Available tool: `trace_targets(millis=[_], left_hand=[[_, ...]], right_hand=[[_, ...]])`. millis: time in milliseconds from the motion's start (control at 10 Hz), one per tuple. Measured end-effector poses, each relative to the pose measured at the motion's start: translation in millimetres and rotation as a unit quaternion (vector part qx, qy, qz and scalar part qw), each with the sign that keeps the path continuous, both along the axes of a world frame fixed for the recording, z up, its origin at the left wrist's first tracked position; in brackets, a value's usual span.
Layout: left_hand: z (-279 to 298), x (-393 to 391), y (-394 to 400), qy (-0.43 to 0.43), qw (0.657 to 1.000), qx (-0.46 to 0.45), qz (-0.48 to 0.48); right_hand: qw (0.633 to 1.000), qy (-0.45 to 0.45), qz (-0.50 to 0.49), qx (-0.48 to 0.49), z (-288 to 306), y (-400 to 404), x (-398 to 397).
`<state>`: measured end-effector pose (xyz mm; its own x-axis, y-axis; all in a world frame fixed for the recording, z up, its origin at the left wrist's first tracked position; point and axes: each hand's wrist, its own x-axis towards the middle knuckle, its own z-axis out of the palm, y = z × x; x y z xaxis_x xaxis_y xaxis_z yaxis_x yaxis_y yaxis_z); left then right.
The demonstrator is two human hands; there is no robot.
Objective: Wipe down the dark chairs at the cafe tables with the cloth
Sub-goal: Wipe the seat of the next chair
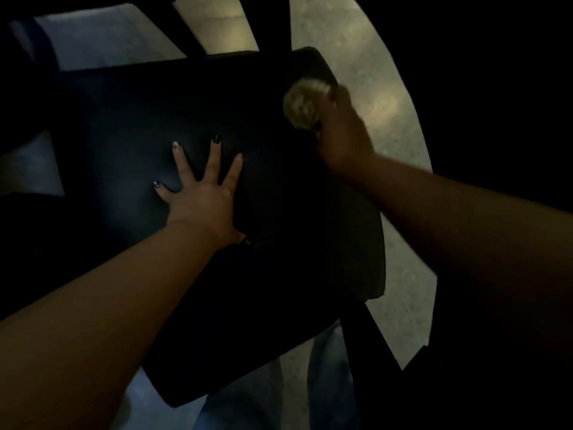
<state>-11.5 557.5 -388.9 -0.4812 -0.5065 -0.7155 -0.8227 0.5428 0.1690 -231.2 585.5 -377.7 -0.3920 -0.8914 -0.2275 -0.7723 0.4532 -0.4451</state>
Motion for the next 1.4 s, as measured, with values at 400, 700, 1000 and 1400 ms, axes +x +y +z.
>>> trace_targets(millis=[400,700,1000,1400], left_hand=[[5.5,-1.5,0.0,0.0,1.0,0.01,0.0],[8.5,-2.0,-0.2,-0.001,1.0,0.017,0.002],[0.7,-0.2,2.0,0.004,1.0,0.004,0.006],[2.6,-0.5,2.2,0.011,1.0,0.003,0.006]], right_hand=[[0.957,0.137,-0.084,0.24,-25.3,77.6,-3.3],[0.874,0.086,-0.165,0.449,-14.2,150.7,51.3],[0.98,0.043,0.0,0.195,39.4,9.5,9.3],[0.974,0.043,-0.056,0.217,-10.0,52.6,70.7]])
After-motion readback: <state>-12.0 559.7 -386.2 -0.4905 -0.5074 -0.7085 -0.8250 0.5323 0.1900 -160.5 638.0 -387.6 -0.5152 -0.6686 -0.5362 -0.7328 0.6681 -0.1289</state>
